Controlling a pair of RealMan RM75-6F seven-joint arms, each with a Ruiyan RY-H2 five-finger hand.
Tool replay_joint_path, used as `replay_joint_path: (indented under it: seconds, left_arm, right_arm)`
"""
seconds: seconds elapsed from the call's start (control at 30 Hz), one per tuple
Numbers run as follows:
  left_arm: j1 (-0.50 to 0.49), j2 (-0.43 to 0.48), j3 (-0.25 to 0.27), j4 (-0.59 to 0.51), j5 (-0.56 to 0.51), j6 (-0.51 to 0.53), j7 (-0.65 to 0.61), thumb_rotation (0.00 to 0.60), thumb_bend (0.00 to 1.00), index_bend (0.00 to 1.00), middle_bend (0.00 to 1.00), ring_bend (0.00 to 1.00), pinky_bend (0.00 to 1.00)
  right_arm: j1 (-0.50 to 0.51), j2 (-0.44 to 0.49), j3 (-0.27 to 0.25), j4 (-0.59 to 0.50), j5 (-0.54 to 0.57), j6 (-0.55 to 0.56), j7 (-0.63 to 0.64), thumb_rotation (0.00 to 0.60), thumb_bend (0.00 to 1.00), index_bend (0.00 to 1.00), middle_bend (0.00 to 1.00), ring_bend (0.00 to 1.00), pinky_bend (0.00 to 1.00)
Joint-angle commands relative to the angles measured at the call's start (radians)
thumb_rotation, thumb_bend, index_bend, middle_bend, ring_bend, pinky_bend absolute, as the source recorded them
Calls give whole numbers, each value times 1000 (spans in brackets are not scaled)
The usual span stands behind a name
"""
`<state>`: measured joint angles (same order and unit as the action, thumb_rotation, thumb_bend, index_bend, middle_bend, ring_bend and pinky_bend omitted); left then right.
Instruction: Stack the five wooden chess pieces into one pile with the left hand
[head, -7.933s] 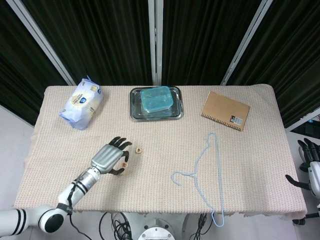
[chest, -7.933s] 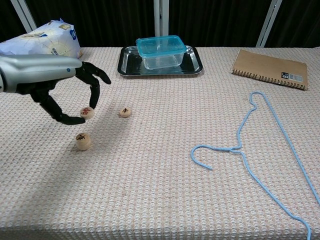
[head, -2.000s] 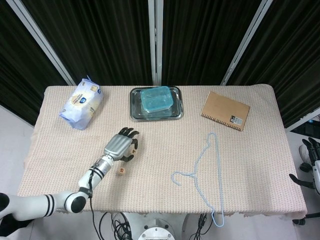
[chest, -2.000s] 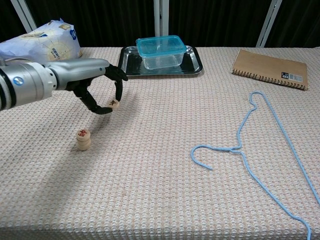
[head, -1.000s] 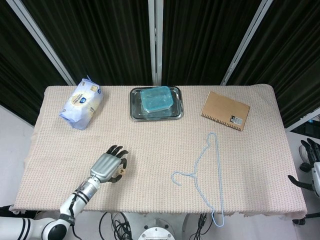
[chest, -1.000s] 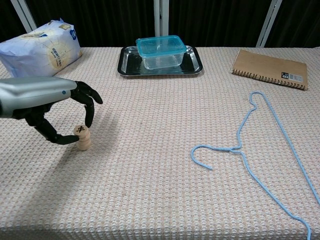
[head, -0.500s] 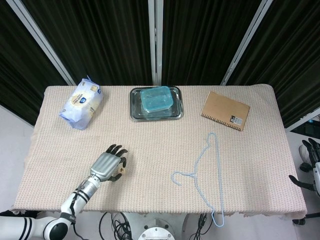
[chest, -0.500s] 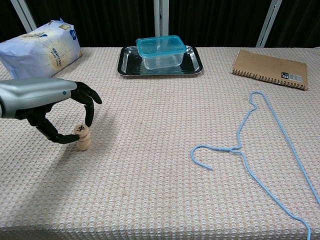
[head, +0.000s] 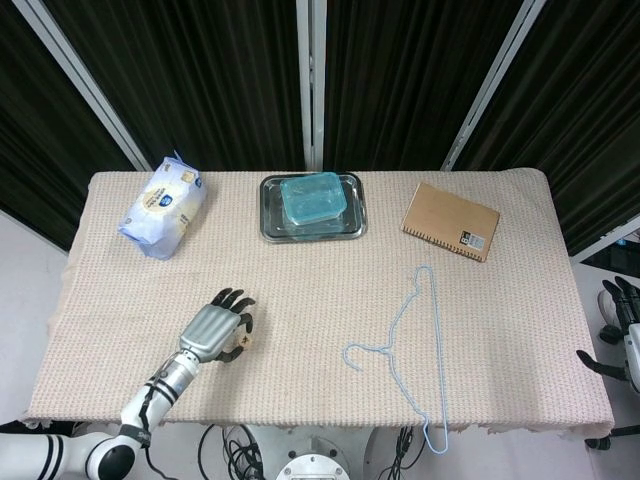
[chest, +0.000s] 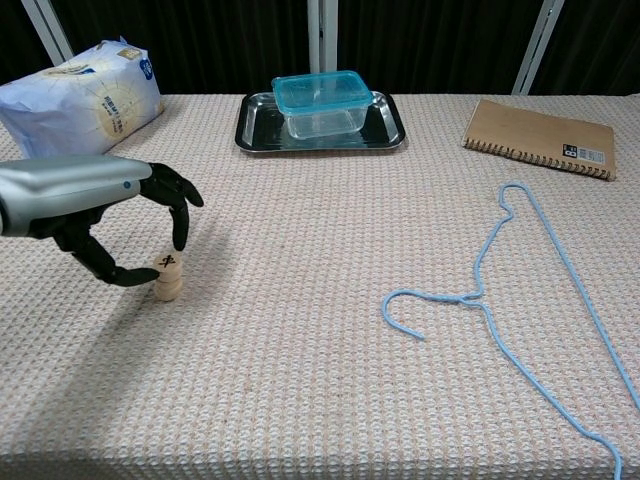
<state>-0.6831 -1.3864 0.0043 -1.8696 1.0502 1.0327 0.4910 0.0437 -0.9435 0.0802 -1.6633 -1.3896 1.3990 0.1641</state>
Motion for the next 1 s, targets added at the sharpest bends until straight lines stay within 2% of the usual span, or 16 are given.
replay_joint_path:
  seconds: [0.03,0.17,0.3,0.47,0.63,0.73,0.9,1.0]
  left_arm:
    - [5,15,2,-14,16,6,-1,600,305,345,121,0,0]
    - [13,40,14,-41,22,17,19,600,305,250,115,0,0]
    - [40,70,27,-67,35,66,38,600,304,231,111,0,0]
    - [136,104,41,-36,153,257,39,600,275,198,111,0,0]
    - [275,136,54,89,273,469,-95,600,180,142,91,0,0]
    - [351,173,71,141,307,548,-185,600,150,109,56,0,0]
    - [451,225,98,188,359,632,-319,600,142,101,49,0,0]
    - [487,244,106,206,383,649,-380,600,142,101,49,0,0]
  right_arm:
    - [0,0,0,0,1,-1,-1,600,73,0,0,0,0]
    - [0,-1,0,-1,2,-1,-4,600,73,0,0,0,0]
    - [-2,-1,1,-2,1,5,-5,600,73,0,0,0,0]
    - [-4,-6,2,1,-5,16,-6,600,73,0,0,0,0]
    - [-2,-13,-3,0,-21,19,-18,600,73,0,0,0,0]
    - [1,-19,-4,-3,-22,16,-33,600,73,0,0,0,0]
    - [11,-32,-2,-7,-19,7,-71,600,73,0,0,0,0]
    - [18,-41,-4,-9,-18,-2,-97,600,73,0,0,0,0]
